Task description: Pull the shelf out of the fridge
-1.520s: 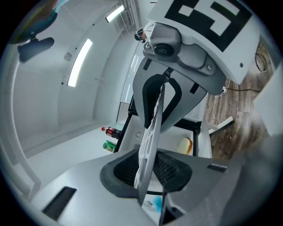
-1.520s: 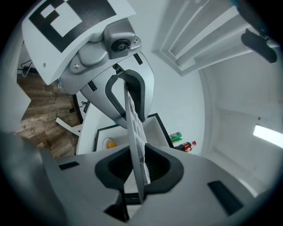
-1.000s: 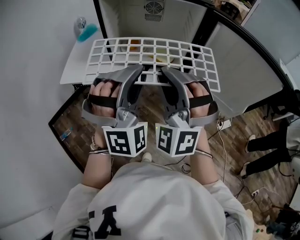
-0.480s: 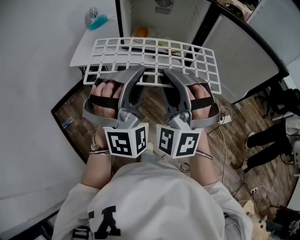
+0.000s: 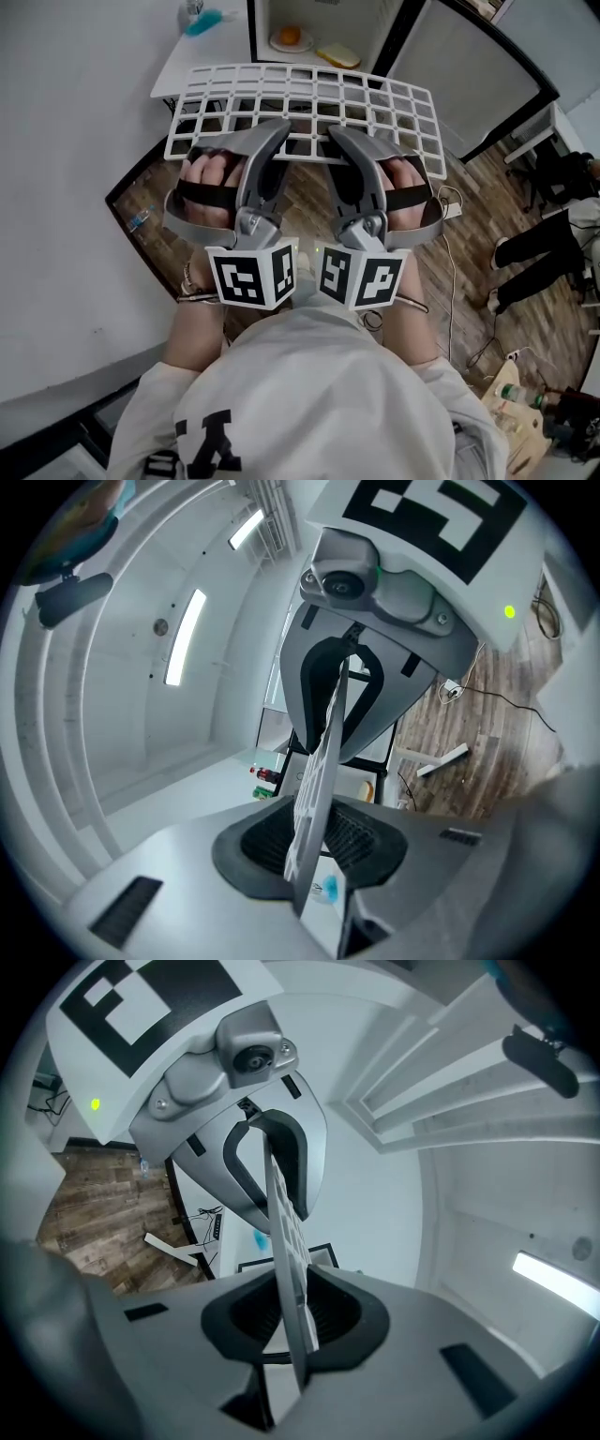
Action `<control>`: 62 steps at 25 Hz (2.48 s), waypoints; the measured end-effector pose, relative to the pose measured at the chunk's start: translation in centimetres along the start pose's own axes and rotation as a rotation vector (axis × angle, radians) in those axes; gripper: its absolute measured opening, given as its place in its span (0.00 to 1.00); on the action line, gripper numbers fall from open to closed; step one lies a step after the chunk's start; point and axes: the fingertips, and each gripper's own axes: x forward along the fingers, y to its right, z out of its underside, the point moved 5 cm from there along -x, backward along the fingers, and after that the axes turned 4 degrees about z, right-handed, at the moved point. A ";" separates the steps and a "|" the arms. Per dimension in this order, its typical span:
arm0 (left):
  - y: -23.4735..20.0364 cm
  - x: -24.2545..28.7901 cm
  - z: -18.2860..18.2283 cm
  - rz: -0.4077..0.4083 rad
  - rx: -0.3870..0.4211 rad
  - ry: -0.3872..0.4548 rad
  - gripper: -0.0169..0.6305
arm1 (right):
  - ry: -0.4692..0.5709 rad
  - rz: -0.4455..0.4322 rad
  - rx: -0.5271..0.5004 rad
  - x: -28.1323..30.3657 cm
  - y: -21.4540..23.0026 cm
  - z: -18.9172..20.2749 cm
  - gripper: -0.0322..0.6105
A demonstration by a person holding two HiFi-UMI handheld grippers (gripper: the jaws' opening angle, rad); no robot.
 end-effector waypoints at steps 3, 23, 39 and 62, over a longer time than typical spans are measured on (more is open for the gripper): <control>0.5 -2.4 -0.4 0.001 0.001 0.007 0.15 | -0.007 -0.001 0.000 -2.2 -0.5 -1.1 0.17; 0.6 -6.4 -3.4 0.004 0.034 0.008 0.15 | 0.001 0.007 0.023 -7.2 0.4 -1.8 0.17; 1.7 -8.7 -8.3 -0.003 0.036 -0.008 0.15 | 0.016 0.012 0.023 -12.1 1.4 0.2 0.17; 1.4 -9.1 -8.8 -0.017 0.036 -0.007 0.16 | 0.027 0.013 0.002 -12.7 1.9 0.2 0.16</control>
